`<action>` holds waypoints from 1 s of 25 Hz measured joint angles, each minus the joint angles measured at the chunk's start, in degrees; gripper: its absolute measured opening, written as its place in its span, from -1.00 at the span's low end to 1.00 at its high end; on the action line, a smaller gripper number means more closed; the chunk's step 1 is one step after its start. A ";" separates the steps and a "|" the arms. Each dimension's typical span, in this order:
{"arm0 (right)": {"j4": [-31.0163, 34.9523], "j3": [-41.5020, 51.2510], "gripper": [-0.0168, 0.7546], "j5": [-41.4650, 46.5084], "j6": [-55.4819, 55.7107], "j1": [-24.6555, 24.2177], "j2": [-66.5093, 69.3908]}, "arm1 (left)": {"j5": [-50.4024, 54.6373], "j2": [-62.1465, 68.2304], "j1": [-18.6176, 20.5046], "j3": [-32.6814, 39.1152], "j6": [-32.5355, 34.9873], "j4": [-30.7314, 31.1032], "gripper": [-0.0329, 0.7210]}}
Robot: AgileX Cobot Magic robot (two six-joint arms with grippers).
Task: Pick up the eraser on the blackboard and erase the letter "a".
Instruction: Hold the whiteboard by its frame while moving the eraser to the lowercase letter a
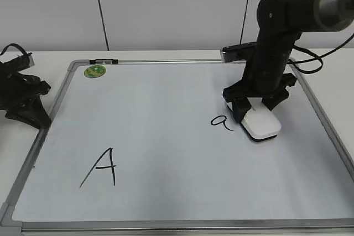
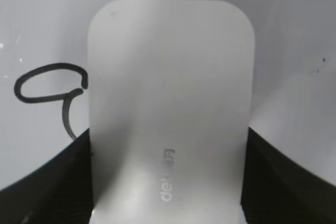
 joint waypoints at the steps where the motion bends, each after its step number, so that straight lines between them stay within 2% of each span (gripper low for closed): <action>1: 0.00 -0.32 0.44 -0.11 -0.11 0.00 0.65 | 0.00 0.00 0.00 0.00 0.00 0.00 -0.81; 10: -0.66 -1.07 0.44 -0.50 -0.33 1.23 1.85 | 0.00 0.00 0.00 0.00 0.00 0.00 -0.81; 21: -0.89 -4.68 0.44 -1.03 -1.99 14.19 4.62 | 0.00 0.00 0.00 0.00 0.00 0.00 -0.81; 25: -0.65 -6.05 0.44 -0.77 -2.37 15.93 5.12 | 0.00 0.00 0.00 0.00 0.00 0.00 -0.81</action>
